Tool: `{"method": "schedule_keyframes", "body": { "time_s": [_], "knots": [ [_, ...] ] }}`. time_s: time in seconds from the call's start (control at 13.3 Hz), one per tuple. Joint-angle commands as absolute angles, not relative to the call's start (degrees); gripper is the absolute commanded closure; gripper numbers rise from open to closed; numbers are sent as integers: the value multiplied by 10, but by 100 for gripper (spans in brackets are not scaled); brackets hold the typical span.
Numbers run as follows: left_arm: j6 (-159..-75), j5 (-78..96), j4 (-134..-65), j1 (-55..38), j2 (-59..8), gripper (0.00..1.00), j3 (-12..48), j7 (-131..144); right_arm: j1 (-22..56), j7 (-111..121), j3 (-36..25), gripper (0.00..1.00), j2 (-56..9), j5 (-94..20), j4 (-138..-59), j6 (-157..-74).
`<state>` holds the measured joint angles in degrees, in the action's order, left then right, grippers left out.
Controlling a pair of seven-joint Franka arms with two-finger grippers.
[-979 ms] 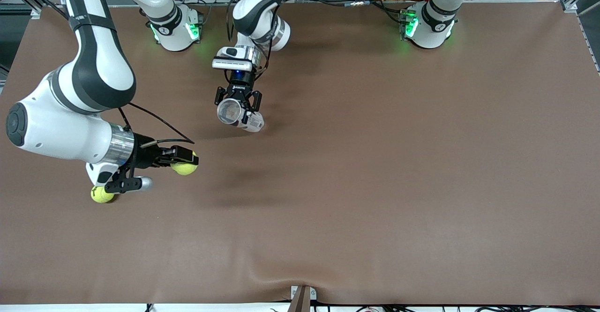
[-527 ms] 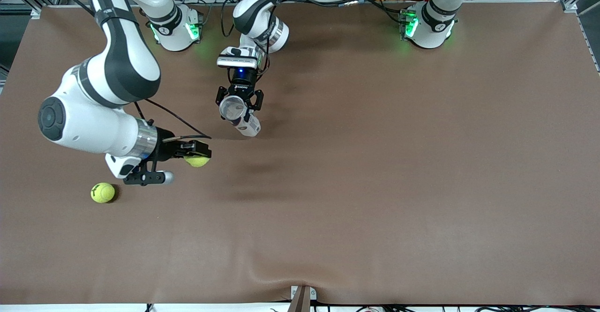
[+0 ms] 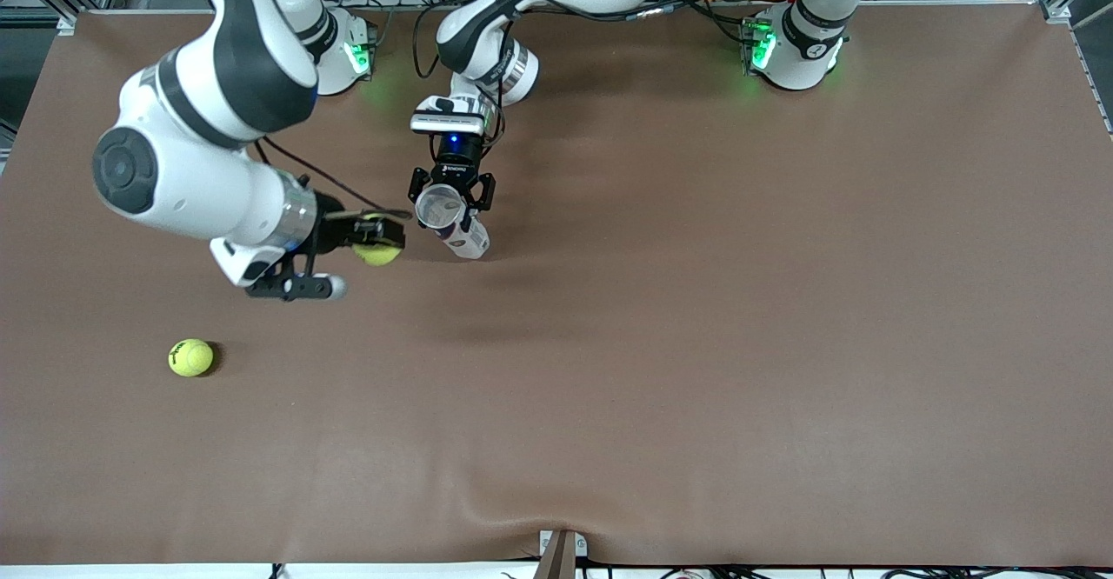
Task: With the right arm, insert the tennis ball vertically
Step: 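Position the ball over the can opening and open the right gripper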
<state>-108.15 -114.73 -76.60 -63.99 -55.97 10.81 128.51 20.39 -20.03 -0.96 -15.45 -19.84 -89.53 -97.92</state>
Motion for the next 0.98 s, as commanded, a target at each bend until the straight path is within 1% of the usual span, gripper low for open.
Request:
{"method": "schedule_keyframes", "body": {
  "time_s": [0.0, 0.23, 0.45, 0.75, 0.9],
  "knots": [
    [-1066, -1180, -753, -643, -577, 21, 107, 1305, 230, -235, -10, 77, -134, -185, -929, -976],
    [-1065, -1180, -754, -643, -578, 21, 107, 1306, 250, -247, -10, 77, -135, -185, -971, -991],
    [-1064, -1179, -754, -643, -578, 19, 107, 1307, 264, -253, -10, 77, -137, -185, -1014, -1026],
    [-1057, -1179, -755, -644, -583, 19, 107, 1312, 279, -271, -10, 77, -142, -185, -1019, -1034],
    [-1056, -1179, -755, -644, -586, 18, 107, 1313, 282, -271, -10, 74, -142, -185, -1020, -1034]
  ]
}}
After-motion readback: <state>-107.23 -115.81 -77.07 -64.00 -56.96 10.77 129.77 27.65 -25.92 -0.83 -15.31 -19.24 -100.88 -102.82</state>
